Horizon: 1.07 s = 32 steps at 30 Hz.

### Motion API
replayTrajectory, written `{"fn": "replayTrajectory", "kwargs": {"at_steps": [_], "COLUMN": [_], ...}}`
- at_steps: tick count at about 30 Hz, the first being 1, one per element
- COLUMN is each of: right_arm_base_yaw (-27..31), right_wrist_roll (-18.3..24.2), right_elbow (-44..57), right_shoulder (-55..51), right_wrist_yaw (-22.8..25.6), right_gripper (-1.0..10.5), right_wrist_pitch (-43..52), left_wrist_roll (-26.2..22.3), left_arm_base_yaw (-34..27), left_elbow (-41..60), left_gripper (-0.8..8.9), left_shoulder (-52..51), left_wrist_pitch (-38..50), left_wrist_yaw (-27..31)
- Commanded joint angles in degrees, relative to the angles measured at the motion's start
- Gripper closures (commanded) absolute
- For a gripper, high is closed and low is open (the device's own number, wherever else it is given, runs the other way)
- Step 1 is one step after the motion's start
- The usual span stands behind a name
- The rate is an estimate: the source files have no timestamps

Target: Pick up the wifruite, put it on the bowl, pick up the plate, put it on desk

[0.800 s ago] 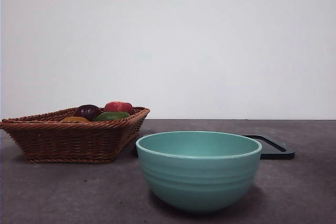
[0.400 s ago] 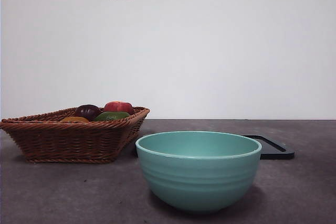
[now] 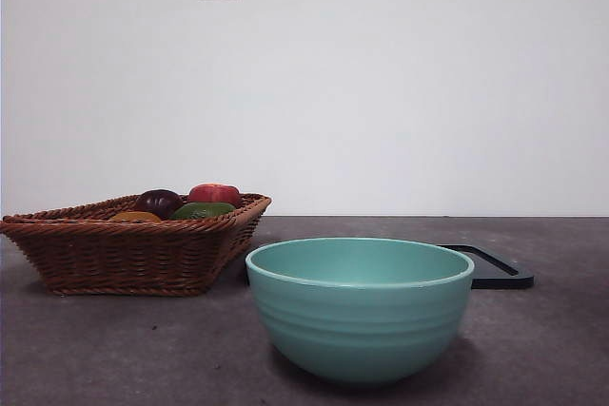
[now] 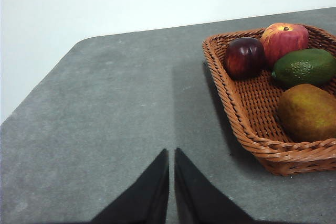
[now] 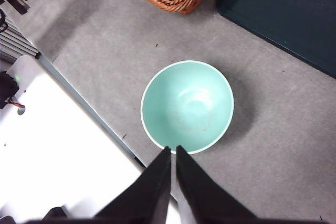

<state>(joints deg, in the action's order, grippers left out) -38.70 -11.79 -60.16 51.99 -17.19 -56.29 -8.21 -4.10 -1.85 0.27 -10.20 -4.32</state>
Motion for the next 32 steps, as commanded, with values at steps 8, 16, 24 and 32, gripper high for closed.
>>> {"fn": "replayTrajectory", "kwargs": {"at_steps": [8,16,24,32], "right_arm_base_yaw": [8.07,27.15,37.4,40.48], "right_wrist_roll": [5.38,12.33,12.92,12.57], "right_elbow": [1.01,17.88,37.2,49.9], "right_shoulder": [-5.55,-22.27,-36.37,-45.99], "right_wrist_yaw": [7.5,8.72,8.74,10.32], "right_gripper": [9.4,9.4,9.4,9.4], "right_wrist_pitch": [15.26,36.52,52.87,57.42], "left_wrist_roll": [0.33,0.33,0.33,0.33], "left_arm_base_yaw": [-0.13,-0.13,-0.13,-0.13], "left_elbow": [1.18,1.18,1.18,1.18], "left_gripper": [7.97,7.97,7.96,7.97], "left_shoulder": [-0.09,-0.09,-0.09,-0.09], "left_wrist_pitch": [-0.48,-0.48,-0.48,-0.48], "left_wrist_yaw": [0.09,0.09,0.09,0.09]}}
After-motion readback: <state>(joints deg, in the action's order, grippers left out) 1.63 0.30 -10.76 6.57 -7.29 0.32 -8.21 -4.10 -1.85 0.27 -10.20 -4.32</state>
